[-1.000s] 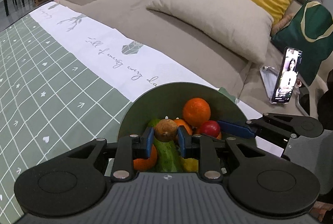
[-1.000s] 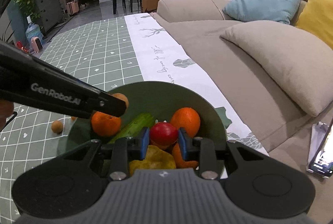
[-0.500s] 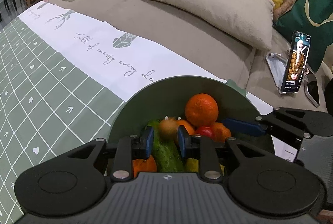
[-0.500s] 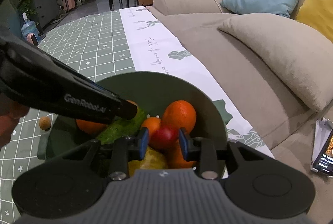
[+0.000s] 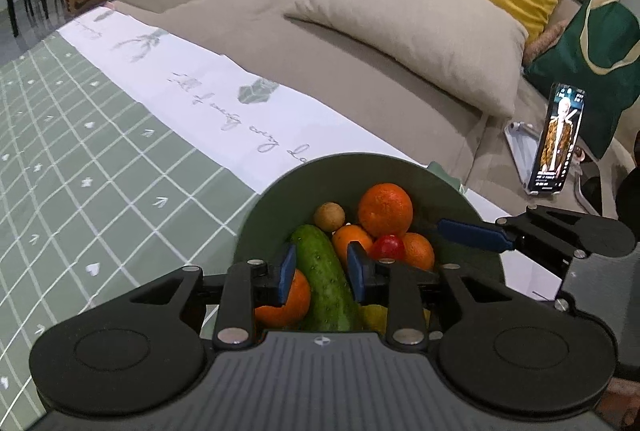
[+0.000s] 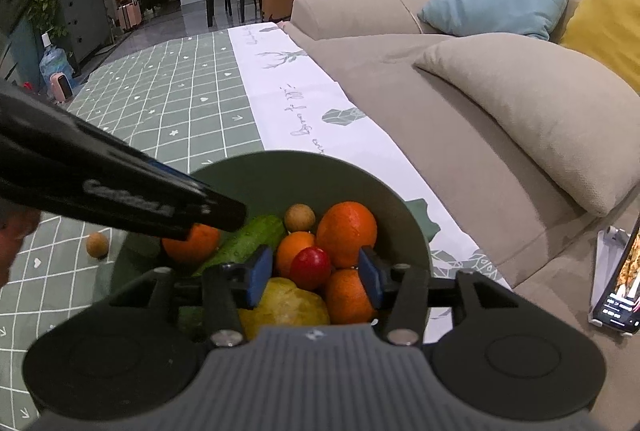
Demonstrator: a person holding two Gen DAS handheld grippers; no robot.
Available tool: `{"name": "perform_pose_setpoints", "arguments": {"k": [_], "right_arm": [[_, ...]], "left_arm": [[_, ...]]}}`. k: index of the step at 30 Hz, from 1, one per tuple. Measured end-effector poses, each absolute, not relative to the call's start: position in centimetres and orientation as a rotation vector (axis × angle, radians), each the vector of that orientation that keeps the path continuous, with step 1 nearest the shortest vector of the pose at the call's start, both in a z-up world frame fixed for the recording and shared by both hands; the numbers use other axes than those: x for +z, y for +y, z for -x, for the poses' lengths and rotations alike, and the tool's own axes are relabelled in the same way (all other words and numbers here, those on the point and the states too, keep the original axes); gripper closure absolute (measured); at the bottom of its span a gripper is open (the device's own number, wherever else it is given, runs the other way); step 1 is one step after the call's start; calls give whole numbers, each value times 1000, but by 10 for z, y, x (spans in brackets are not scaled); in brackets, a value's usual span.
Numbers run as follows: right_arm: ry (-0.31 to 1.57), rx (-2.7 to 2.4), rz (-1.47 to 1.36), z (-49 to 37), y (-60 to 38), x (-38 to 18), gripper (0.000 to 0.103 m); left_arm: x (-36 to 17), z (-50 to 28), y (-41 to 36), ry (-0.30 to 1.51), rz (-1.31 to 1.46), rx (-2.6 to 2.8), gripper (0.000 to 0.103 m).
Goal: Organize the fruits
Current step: 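Carry the kiwi and tomato into the green colander and release both, then withdraw both tools from the colander toward the last two kiwis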
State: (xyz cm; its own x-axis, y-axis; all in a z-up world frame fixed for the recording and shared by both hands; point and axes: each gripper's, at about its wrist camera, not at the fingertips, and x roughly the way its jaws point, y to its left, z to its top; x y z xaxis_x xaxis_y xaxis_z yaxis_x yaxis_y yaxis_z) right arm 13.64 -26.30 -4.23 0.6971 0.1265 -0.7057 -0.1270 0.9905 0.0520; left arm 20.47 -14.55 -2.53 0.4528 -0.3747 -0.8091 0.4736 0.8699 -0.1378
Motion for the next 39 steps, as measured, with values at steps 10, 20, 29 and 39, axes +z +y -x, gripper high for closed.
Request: {"name": "perform_pose_setpoints", "arguments": {"k": [10,20,29,39], "right_arm": [[736,131,-46,-113,-243,-10,34],[731,203,-71,-81,-204,-2,32],[752,283,16,-65,-169,-9,32],[756,365,133,-70,-139,-18,49]], "left_arm": [[6,-168,-100,902,-97,-404,62],[0,-134,-39,919,-9,-307,57],[-20,-113,-1,955,55,-255,57],[-31,-115,20,957,126,-241,57]]}}
